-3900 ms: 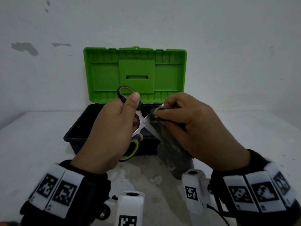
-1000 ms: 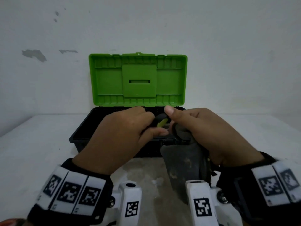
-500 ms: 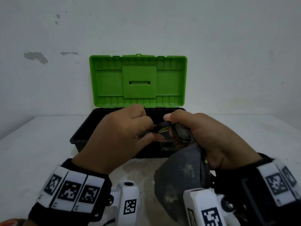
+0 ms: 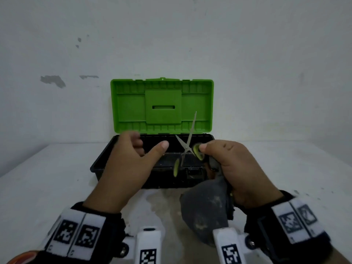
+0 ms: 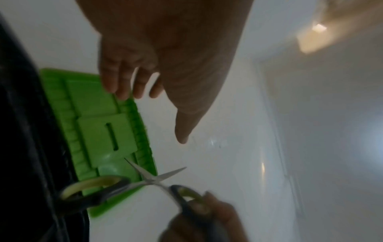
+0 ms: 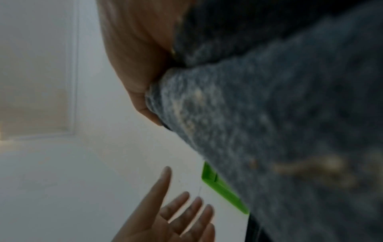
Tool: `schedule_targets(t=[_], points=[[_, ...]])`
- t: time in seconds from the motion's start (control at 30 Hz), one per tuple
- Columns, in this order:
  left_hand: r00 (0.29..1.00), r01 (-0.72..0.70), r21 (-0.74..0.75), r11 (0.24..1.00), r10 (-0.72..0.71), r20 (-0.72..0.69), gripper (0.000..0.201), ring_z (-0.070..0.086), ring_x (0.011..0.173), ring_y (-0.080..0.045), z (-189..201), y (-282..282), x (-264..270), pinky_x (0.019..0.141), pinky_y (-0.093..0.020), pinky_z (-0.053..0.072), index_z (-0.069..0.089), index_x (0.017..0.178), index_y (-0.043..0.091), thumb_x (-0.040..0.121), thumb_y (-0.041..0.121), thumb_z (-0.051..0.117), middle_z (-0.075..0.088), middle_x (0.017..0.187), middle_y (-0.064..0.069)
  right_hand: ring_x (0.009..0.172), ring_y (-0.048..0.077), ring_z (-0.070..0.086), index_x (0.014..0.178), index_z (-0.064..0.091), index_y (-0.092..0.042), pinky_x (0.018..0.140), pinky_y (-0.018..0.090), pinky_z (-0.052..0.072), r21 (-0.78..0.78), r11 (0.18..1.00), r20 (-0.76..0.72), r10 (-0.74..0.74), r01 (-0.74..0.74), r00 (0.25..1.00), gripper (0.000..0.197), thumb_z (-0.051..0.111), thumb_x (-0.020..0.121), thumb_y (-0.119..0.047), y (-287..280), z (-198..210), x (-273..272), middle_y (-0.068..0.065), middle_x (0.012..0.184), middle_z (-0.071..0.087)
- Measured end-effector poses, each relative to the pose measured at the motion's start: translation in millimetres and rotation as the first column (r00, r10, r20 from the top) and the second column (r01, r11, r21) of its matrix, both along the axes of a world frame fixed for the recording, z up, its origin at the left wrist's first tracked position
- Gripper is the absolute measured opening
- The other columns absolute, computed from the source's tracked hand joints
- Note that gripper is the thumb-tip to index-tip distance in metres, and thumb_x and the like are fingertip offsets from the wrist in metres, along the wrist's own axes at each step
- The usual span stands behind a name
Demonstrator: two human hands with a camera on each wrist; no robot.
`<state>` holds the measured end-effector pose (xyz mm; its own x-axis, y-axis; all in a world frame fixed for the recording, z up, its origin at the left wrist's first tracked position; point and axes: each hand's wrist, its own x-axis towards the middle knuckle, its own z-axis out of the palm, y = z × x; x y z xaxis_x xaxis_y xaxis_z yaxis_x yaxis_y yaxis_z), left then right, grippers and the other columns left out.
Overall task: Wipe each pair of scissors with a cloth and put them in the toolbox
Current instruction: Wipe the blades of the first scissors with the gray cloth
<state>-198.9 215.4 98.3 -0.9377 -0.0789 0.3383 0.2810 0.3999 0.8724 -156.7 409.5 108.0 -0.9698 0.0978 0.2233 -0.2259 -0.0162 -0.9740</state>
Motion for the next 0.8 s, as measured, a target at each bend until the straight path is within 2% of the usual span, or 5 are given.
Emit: schedule_targets(t=[0.13,0.3,0.53,0.67,0.8], points=[[0.840,0.140,0.546,0.826,-0.391,0.375,0.053,0.069,0.101,-0.024,-5.5,4.0,4.7,0.089,-0.044,0.055,0.068,0.103,0.017,0.069,0.057,0.069,0.072,0.109,-0.009,0.052,0.025,0.026,0.068,0.053,0.005,0.048,0.037,0.022,0.050,0.999,-0.119,0.008,-0.002,0.993,0.035,0.064,0.089,-0.020,0.5,-8.8,-5.9,0.007,0.049,0.036],[0.873,0.181,0.700,0.691,-0.440,0.209,0.022,0.067,0.076,-0.017,-2.4,11.9,-0.8,0.062,-0.025,0.056,0.072,0.092,0.006,0.079,0.024,0.071,0.070,0.083,-0.005,0.050,0.027,0.024,0.072,0.056,-0.001,0.043,0.027,0.027,-0.078,0.991,-0.190,0.089,-0.106,0.978,0.025,0.058,0.085,-0.022,-0.8,-10.1,-13.5,0.033,0.054,0.027],[0.918,0.147,0.966,0.215,-0.393,-0.053,0.017,0.058,0.066,-0.009,18.0,23.2,-14.4,0.051,-0.014,0.049,0.069,0.086,0.002,0.074,0.013,0.069,0.066,0.078,-0.006,0.052,0.029,0.027,0.077,0.063,-0.002,0.047,0.032,0.022,0.025,0.992,-0.240,0.124,-0.121,0.963,0.025,0.060,0.087,-0.024,8.0,-10.5,-24.4,0.018,0.059,0.040],[0.948,0.169,0.934,0.315,-0.312,-0.067,0.020,0.066,0.070,-0.013,19.0,36.3,-11.9,0.057,-0.022,0.054,0.068,0.084,0.018,0.089,0.037,0.062,0.067,0.074,-0.001,0.050,0.029,0.027,0.079,0.060,-0.003,0.048,0.038,0.019,0.093,0.983,-0.265,0.178,-0.159,0.948,0.025,0.060,0.090,-0.025,8.0,-12.4,-24.6,0.024,0.060,0.038],[0.974,0.212,0.811,0.545,-0.185,-0.130,0.031,0.069,0.067,-0.016,19.0,49.6,-5.4,0.059,-0.030,0.056,0.065,0.092,0.020,0.096,0.047,0.050,0.068,0.075,0.000,0.043,0.011,0.032,0.083,0.062,-0.003,0.043,0.020,0.025,0.144,0.971,-0.278,0.224,-0.190,0.934,0.023,0.062,0.092,-0.025,7.6,-14.5,-26.5,0.015,0.062,0.042]])
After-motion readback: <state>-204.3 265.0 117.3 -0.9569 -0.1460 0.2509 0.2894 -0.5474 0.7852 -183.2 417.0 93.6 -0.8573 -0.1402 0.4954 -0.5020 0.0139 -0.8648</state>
